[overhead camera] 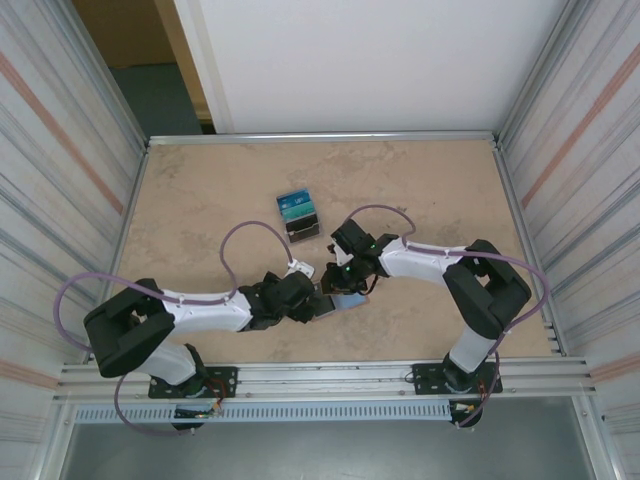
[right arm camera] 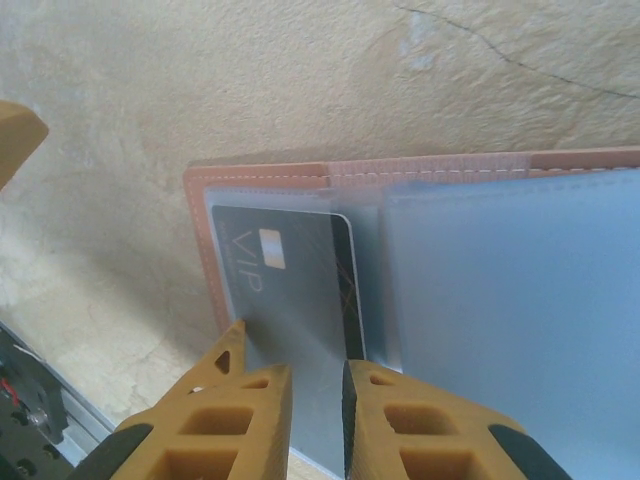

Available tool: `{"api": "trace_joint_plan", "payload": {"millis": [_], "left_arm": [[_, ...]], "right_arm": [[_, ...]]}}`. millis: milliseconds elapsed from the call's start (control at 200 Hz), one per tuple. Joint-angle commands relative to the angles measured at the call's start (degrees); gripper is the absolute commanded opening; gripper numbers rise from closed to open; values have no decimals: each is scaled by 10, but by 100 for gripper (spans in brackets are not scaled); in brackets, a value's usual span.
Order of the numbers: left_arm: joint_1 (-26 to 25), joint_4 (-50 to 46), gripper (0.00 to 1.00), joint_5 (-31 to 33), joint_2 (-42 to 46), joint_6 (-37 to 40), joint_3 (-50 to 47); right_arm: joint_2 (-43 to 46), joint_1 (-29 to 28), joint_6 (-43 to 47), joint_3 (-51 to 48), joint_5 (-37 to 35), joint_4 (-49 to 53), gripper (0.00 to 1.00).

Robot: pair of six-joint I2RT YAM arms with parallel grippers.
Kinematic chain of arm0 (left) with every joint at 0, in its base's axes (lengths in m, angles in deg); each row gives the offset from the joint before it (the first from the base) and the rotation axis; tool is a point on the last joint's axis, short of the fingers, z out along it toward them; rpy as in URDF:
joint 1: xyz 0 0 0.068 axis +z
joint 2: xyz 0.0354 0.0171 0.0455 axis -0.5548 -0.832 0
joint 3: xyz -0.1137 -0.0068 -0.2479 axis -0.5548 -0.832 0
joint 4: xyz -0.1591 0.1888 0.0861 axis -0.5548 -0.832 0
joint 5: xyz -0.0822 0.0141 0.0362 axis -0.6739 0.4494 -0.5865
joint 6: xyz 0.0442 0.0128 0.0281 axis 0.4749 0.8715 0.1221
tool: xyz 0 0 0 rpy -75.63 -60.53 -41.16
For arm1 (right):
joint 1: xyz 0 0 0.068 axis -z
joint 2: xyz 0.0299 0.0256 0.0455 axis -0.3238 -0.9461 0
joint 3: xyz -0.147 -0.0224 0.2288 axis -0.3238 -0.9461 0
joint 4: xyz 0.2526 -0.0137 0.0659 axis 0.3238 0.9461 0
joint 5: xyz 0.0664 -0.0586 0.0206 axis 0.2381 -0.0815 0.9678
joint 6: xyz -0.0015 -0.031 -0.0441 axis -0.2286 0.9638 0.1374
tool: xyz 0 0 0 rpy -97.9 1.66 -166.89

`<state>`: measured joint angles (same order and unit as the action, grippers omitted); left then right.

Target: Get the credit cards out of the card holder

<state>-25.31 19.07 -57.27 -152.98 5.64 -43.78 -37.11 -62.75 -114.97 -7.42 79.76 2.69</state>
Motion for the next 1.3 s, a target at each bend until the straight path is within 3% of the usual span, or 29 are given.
{"api": "trace_joint_plan", "payload": {"millis": [0, 1002, 1293], "left_arm": [[-6, -38, 99, 10, -17, -6, 6], [-12, -63, 99, 18, -31, -13, 16], [-12, -62, 99, 14, -37, -12, 20]], "right_arm": [[0, 5, -14, -13, 18, -8, 20], [13, 39, -13, -64, 40, -38, 19], [-6, 50, -40, -98, 124, -139, 15]]}}
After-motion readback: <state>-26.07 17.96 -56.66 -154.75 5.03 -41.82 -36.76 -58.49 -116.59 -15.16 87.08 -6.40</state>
